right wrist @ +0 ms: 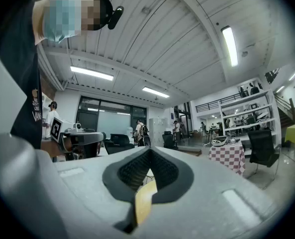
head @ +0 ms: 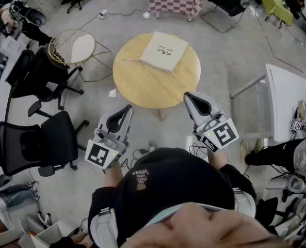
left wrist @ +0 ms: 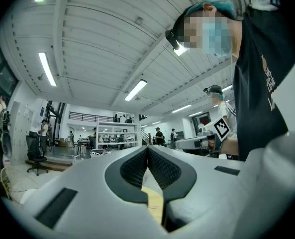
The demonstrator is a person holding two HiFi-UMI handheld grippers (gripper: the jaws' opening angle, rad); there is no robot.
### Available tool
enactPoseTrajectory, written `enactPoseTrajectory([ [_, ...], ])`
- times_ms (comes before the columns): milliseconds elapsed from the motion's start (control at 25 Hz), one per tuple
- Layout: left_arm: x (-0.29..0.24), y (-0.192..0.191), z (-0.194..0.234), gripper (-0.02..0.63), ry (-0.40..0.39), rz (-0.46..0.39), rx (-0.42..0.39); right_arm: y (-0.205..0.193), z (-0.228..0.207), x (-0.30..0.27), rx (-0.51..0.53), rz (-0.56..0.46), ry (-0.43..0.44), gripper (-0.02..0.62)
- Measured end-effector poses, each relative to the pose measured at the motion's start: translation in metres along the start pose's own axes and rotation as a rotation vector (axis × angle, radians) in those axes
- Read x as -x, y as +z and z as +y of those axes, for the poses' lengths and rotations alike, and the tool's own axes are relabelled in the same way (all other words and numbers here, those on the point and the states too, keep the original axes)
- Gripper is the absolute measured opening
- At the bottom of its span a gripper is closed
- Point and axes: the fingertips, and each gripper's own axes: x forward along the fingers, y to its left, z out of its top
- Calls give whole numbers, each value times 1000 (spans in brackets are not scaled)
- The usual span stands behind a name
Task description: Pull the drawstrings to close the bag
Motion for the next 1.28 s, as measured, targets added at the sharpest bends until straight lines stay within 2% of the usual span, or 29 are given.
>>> enactPoseTrajectory([
  [200,0,-9,9,0,39,42,-62,-1,5,-8,8,6,8,-5],
  [320,1,-13,11,0,25,53,-69,-7,12,-14,-7,23,39,-3],
  [480,0,-18,14,0,-7,65,-72,-9,18,-22,-4,15,18,-3],
  [960,18,-38,51,0,-89,54,-13,-18,36,-52,-2,-6,-101,-2],
  [1280,26,-50,66,0,-150,58,33,-30,42,-55,-13,32,-160,-2],
])
